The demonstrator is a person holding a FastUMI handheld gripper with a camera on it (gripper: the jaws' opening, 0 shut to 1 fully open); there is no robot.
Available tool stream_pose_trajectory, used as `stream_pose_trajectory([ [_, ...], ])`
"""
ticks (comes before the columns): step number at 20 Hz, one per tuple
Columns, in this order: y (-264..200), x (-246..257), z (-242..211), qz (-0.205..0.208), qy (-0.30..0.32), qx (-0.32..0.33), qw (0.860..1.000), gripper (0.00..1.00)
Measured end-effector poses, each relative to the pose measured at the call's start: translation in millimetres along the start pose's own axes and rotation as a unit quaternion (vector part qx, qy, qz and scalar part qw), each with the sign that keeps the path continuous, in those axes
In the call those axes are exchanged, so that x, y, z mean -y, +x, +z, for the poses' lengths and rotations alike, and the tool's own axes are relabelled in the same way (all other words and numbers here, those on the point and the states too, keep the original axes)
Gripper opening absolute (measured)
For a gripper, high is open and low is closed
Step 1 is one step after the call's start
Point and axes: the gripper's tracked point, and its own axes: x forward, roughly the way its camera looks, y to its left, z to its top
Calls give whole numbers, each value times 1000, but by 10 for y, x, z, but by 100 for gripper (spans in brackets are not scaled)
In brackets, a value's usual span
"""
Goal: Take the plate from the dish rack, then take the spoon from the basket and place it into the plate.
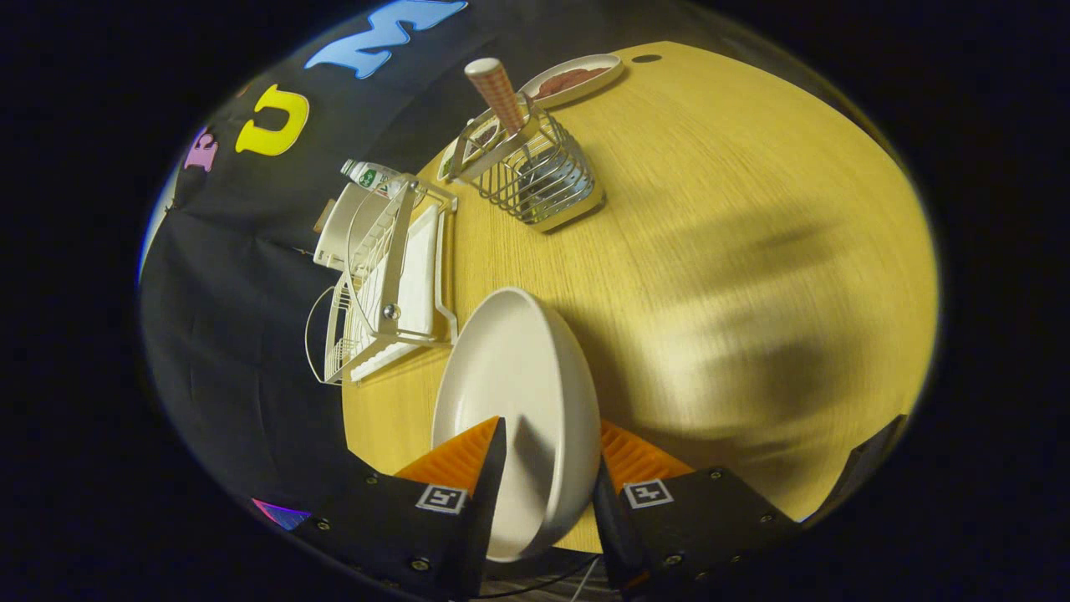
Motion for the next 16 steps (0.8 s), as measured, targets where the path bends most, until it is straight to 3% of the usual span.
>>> stream_pose_trajectory([
  [5,-244,178,215,-17,-15,46,999,54],
  [9,-592,237,564,-49,-89,134,986,54],
  [12,-953,99,887,-62,-151,223,961,54],
  [16,-1363,-189,1268,-69,-222,328,915,54],
])
